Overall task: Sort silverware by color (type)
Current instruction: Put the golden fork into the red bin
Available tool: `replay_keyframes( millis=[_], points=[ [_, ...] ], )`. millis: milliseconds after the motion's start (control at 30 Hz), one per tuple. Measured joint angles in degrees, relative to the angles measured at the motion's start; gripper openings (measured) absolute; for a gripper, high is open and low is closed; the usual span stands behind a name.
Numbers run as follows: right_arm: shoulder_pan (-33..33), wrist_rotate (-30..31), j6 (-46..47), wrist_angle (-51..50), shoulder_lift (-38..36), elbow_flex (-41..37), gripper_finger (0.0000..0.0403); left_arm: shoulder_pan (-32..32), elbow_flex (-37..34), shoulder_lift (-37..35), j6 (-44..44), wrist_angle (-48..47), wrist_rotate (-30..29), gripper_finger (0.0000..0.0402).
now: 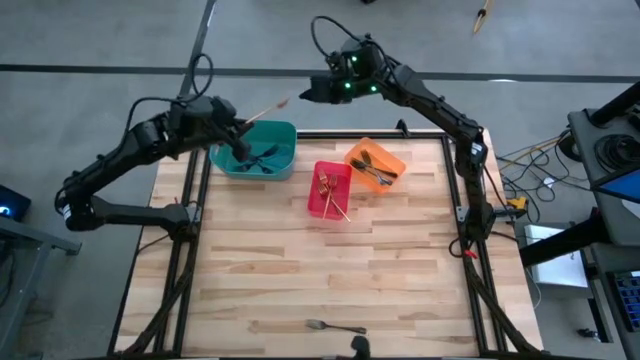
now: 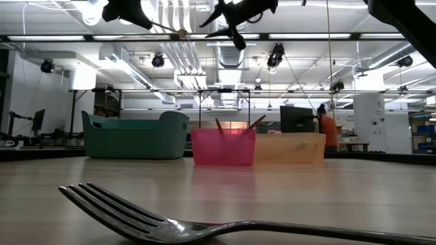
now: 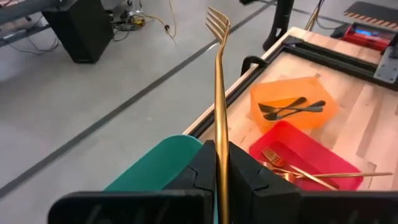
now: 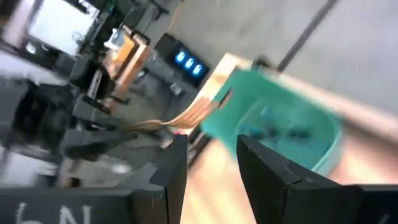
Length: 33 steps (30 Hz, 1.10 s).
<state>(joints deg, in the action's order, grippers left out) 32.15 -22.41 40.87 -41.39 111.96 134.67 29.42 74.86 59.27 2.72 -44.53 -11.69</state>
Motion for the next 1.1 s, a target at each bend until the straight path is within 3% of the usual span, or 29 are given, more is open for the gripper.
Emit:
replay_keyframes(
  millis=[133, 500, 867, 1100],
  points=[
    [0.1, -5.1, 5.3, 0.1, 1.5, -0.1, 0.0145, -1.0, -0.3, 0.1, -0.7, 0.0, -2.1, 0.0],
    [-0.4, -1.0, 9.6, 4.9, 3.8, -0.1, 0.0207, -2.3, -0.7, 1.5, -7.6, -1.0, -11.2, 0.0],
    [-0.8, 1.3, 11.9, 10.0, 8.3, -0.1, 0.0212, -4.3, -0.5, 8.0, -9.4, -0.9, -14.2, 0.0],
    [-0.9, 1.5, 12.6, 10.8, 10.1, -0.1, 0.0212, -4.5, 0.4, 8.2, -7.8, 1.2, -16.3, 0.0]
  ],
)
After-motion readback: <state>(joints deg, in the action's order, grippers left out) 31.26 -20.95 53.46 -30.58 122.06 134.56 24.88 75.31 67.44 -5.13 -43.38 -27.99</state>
